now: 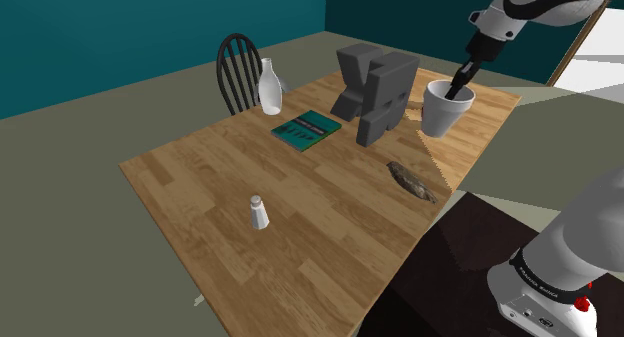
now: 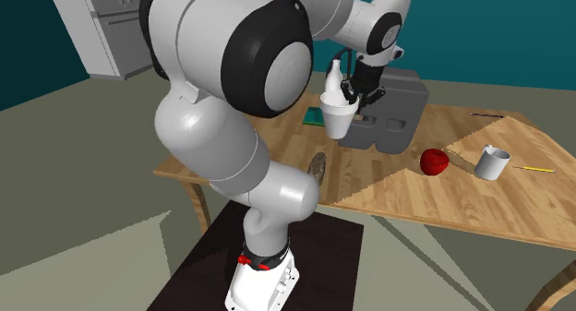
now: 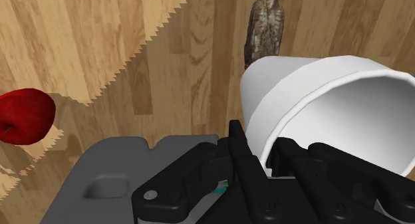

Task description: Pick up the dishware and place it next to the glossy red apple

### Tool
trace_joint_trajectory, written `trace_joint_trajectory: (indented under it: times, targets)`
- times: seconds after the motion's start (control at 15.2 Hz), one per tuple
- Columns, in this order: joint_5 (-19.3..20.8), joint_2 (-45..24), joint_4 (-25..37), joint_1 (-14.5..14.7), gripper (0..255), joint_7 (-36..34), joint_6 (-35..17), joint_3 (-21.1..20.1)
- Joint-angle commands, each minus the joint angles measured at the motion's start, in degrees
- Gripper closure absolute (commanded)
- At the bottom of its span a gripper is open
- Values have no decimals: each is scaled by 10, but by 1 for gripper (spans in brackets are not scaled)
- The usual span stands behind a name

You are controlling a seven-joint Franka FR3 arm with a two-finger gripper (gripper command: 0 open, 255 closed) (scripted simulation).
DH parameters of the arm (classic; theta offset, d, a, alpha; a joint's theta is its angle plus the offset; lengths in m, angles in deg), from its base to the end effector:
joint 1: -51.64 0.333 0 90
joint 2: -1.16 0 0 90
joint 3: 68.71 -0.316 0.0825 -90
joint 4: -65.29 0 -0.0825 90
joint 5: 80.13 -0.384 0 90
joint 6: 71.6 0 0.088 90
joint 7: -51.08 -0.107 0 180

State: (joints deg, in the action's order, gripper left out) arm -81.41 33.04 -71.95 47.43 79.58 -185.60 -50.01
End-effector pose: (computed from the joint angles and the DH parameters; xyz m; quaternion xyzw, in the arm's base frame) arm 0.3676 -0.1680 0.5181 -0.9915 -0.0623 -0.0965 0.0608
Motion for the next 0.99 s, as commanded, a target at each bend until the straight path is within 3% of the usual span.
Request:
trace_joint_trajectory:
  times: [0.0, 0.53, 0.92]
  targets:
    - [5, -15, 19, -6, 255, 30, 6, 25]
    - [-17, -132, 136, -9, 255, 154, 22, 128]
    - [-79, -252, 252, -13, 255, 262, 51, 205]
